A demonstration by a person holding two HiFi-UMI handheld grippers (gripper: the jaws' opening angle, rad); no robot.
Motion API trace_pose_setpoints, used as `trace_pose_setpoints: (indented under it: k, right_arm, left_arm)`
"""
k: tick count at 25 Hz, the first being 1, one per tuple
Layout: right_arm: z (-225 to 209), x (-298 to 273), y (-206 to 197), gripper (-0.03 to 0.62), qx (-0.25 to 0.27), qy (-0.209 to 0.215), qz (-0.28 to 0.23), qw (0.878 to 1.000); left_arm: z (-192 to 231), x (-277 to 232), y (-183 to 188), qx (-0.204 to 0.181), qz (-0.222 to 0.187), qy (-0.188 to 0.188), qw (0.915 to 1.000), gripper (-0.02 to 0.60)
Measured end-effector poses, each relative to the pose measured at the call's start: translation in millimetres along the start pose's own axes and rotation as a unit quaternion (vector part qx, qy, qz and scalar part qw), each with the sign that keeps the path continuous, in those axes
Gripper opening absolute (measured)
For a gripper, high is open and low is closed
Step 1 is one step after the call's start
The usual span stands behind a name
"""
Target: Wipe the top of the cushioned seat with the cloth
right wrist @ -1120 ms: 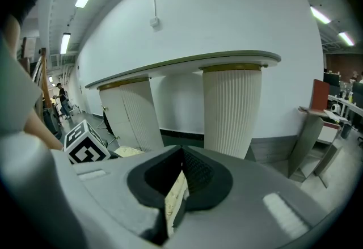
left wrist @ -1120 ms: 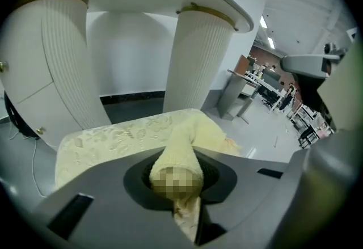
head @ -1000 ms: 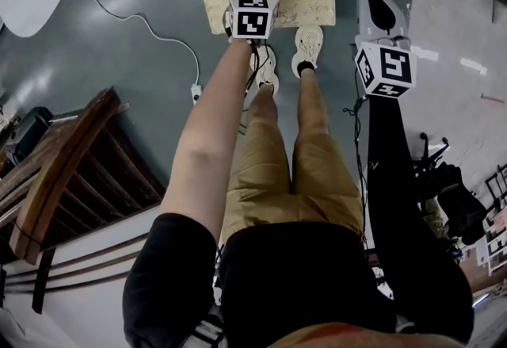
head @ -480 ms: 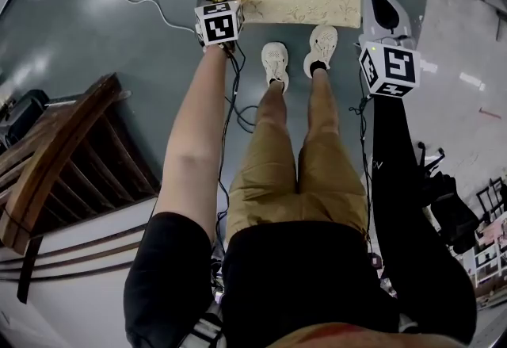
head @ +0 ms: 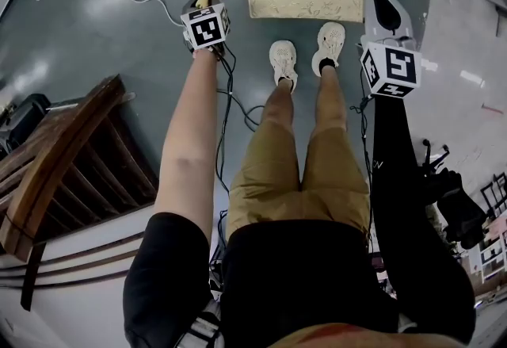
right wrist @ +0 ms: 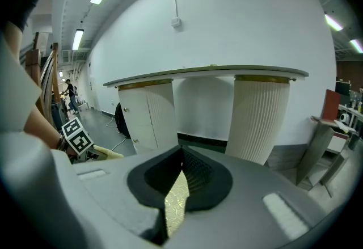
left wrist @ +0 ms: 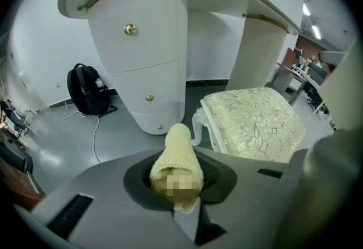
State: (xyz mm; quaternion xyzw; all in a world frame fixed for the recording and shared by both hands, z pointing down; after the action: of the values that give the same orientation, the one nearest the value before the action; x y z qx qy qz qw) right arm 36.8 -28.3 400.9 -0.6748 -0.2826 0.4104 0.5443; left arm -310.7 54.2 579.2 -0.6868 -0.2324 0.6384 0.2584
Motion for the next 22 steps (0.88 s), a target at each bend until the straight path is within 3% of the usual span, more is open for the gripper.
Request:
trace_pose_setpoints:
  k: [4,9,15,22]
  right_arm:
    - [-4,16,2,0.002,-0.003,-0.026,-0.003,1.0]
    - [-18,37,5,0.002,-0.008,-0.054,-0.006,0.998]
    - [-40,56,1,0.002,-0.018,-0.069,-0.002,0.997]
    - [-84,67,-5,0.002,-0.025,-0.087,-0.003,0.996]
  left_arm:
    - [-12,3,10,-0.018,-0.013,-0.024,0.9995,0.06]
    - [-58,13,51,-0.026,-0.079,-0.074,0.9938,0.06]
    - [-162,27,96,-0.07,-0.145,-0.163,0.9736,0.061]
    - [-311,40,110,-0.072,-0.151,-0.279,0.9456,0.063]
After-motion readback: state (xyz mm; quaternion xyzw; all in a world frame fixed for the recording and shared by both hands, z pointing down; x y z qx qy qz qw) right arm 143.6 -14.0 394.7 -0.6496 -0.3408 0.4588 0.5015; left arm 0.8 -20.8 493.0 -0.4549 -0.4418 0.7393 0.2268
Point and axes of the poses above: the fingertips, and each gripper's own axes: x backward along the fingers, z to its left, y out of its top, the point moved 1 cm from there along x, backward along the fingers, and after that the axes turned 14 degrees about -z, right-handed, at the moved point
